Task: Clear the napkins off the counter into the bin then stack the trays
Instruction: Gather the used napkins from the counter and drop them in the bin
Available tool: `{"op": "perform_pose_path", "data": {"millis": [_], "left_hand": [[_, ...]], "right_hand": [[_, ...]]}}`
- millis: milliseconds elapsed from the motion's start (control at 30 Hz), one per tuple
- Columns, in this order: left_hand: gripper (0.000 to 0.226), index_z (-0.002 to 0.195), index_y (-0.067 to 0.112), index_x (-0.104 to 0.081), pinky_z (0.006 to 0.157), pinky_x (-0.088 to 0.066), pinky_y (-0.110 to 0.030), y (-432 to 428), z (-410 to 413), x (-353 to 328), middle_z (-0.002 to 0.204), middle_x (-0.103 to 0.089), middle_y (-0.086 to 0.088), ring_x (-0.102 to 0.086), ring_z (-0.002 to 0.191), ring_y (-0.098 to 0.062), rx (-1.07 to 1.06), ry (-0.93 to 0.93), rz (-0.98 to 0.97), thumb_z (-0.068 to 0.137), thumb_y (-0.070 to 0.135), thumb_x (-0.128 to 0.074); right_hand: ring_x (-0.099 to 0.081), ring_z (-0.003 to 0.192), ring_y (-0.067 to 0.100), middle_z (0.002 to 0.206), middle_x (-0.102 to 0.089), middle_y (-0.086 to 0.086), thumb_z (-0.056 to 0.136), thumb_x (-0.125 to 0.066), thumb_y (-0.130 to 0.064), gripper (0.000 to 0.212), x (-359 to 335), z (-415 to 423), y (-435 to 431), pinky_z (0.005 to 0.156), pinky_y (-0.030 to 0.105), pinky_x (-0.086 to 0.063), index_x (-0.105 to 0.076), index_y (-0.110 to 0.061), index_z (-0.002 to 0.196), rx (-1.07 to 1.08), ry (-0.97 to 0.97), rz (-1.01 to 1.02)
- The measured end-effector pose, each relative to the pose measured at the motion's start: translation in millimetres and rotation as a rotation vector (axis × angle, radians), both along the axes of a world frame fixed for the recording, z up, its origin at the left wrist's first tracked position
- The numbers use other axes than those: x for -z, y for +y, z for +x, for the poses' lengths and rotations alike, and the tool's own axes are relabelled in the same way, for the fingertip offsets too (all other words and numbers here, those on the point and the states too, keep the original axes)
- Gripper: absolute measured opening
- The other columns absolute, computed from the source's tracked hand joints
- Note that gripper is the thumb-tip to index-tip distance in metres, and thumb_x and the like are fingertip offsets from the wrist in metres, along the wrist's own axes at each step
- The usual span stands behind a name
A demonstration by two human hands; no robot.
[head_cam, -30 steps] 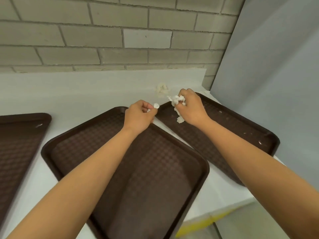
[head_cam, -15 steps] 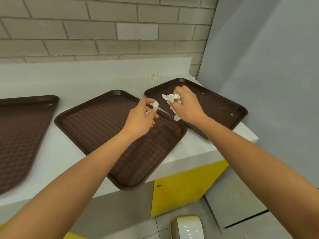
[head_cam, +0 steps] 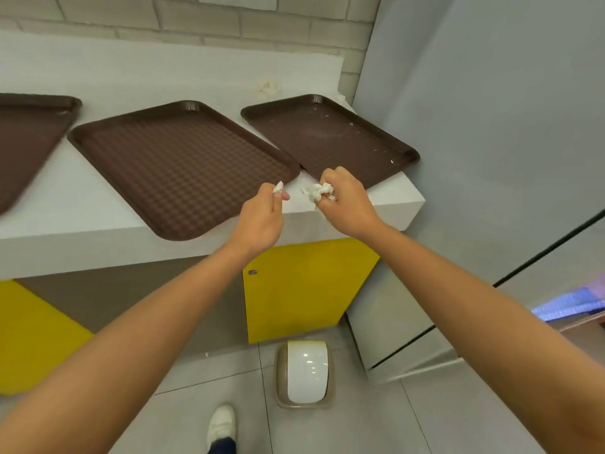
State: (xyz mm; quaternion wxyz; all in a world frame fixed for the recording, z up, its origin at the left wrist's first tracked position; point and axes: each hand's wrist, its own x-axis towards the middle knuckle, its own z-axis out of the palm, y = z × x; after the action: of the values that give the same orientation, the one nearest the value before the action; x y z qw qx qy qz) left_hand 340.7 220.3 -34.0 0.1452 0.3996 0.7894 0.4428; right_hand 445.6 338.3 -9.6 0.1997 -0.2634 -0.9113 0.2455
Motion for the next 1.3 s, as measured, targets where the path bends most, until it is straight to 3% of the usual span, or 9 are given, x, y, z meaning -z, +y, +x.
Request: {"op": "perform_pose_path", "data": {"millis": [200,400,500,733,800,933,1067,1200,1300], "left_hand": [[0.037,0.109,0.007,-0.052,0.058,-0.032,-0.032,-21.5,41.2,37.5,0.079,-0.053,-0.003,-0.05,0.07,-0.02,-0.018,-0.023,-0.086,0.103,0.031,-0.023],[0.037,0.097,0.008,-0.05,0.056,-0.021,-0.031,-38.1,65.0,84.9,0.071,-0.047,0.002,-0.045,0.071,-0.019,0.005,-0.075,-0.193,0.103,0.033,-0.022],[0.037,0.094,0.008,-0.047,0.051,-0.03,-0.025,-46.6,71.3,112.6,0.068,-0.045,0.003,-0.045,0.065,-0.016,0.026,-0.133,-0.219,0.103,0.033,-0.022],[0.043,0.096,0.001,-0.051,0.069,-0.03,-0.03,-61.9,87.1,192.2,0.077,-0.049,-0.005,-0.045,0.079,-0.023,-0.022,-0.31,-0.348,0.103,0.032,-0.022],[0.044,0.098,-0.001,-0.052,0.067,-0.027,-0.028,-67.2,93.2,217.5,0.082,-0.05,-0.008,-0.044,0.082,-0.024,-0.027,-0.335,-0.375,0.103,0.031,-0.022],[0.037,0.101,0.005,-0.053,0.062,-0.028,-0.026,-76.1,104.7,266.6,0.071,-0.045,0.0,-0.046,0.081,-0.027,-0.061,-0.448,-0.44,0.103,0.027,-0.023],[0.032,0.081,0.011,-0.05,0.047,-0.034,-0.006,-81.8,116.7,312.4,0.069,-0.045,0.003,-0.043,0.067,-0.014,-0.096,-0.519,-0.476,0.102,0.02,-0.026],[0.029,0.087,0.013,-0.051,0.052,-0.032,-0.018,-79.8,124.1,358.6,0.068,-0.044,0.005,-0.04,0.061,-0.01,-0.09,-0.538,-0.516,0.101,0.017,-0.026],[0.029,0.094,0.015,-0.053,0.055,-0.032,-0.022,-75.4,125.6,400.9,0.069,-0.044,0.007,-0.04,0.061,-0.008,-0.076,-0.553,-0.511,0.102,0.019,-0.025]], "right_hand": [[-0.035,0.06,0.012,0.072,-0.032,-0.009,0.084,-0.058,-0.009,0.041,38.9,40.7,-18.2,0.054,0.028,-0.018,-0.029,-0.029,0.061,-0.017,-0.052,-0.08],[-0.039,0.072,0.02,0.083,-0.042,0.004,0.085,-0.061,-0.01,0.043,89.2,65.1,-39.6,0.057,0.029,-0.018,-0.029,-0.03,0.062,0.015,-0.086,-0.178],[-0.039,0.074,0.021,0.085,-0.042,0.006,0.086,-0.059,-0.011,0.027,117.5,76.7,-46.3,0.057,0.029,-0.018,-0.04,-0.018,0.07,0.049,-0.12,-0.244],[-0.038,0.073,0.021,0.088,-0.041,0.009,0.089,-0.055,-0.008,0.016,196.6,103.3,-58.6,0.051,0.023,-0.026,-0.042,-0.009,0.079,0.187,-0.16,-0.4],[-0.039,0.073,0.022,0.087,-0.042,0.009,0.088,-0.054,-0.009,0.016,222.9,111.8,-62.8,0.051,0.014,-0.027,-0.042,-0.009,0.078,0.222,-0.203,-0.437],[-0.04,0.07,0.021,0.076,-0.043,0.004,0.088,-0.054,-0.009,0.022,272.1,121.9,-70.2,0.06,0.031,-0.031,-0.041,-0.013,0.071,0.322,-0.257,-0.557],[-0.042,0.063,0.015,0.067,-0.045,-0.002,0.09,-0.051,-0.006,0.021,316.3,132.4,-76.1,0.057,0.022,-0.04,-0.047,-0.013,0.071,0.457,-0.242,-0.738],[-0.048,0.067,0.013,0.075,-0.051,0.0,0.092,-0.05,-0.008,0.008,376.0,137.1,-73.7,0.059,0.016,-0.041,-0.052,-0.012,0.085,0.527,-0.233,-0.84],[-0.044,0.062,0.01,0.068,-0.046,-0.003,0.092,-0.05,-0.009,0.022,433.4,138.8,-73.9,0.055,0.019,-0.037,-0.046,-0.018,0.071,0.601,-0.208,-0.938]]}}
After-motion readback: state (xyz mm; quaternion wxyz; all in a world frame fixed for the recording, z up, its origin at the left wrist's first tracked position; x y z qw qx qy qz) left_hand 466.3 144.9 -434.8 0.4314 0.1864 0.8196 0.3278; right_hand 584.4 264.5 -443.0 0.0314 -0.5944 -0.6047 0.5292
